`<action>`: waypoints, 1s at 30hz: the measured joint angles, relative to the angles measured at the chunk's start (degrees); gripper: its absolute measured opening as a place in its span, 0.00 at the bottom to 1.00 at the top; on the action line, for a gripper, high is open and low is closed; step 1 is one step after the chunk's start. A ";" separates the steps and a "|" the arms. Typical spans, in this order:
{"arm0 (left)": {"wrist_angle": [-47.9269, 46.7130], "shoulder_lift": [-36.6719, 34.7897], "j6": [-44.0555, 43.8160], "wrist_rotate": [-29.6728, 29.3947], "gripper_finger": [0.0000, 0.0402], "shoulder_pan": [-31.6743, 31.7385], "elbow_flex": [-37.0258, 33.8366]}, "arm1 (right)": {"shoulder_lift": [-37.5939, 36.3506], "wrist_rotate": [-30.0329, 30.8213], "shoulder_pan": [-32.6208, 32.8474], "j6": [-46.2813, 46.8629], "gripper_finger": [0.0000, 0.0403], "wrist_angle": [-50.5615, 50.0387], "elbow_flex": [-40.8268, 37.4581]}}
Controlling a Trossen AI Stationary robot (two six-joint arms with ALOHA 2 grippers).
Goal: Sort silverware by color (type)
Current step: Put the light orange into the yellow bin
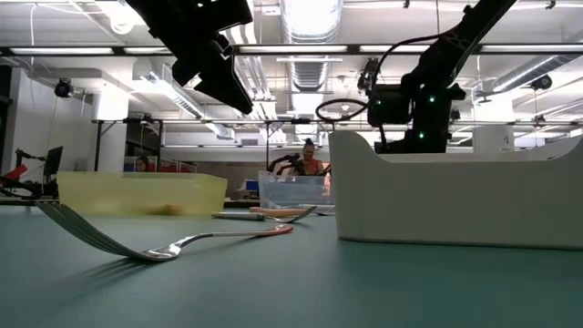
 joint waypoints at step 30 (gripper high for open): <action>8.17 0.00 1.43 0.10 0.28 0.36 -0.34 | -18.21 4.43 2.09 1.28 0.08 -5.15 -0.26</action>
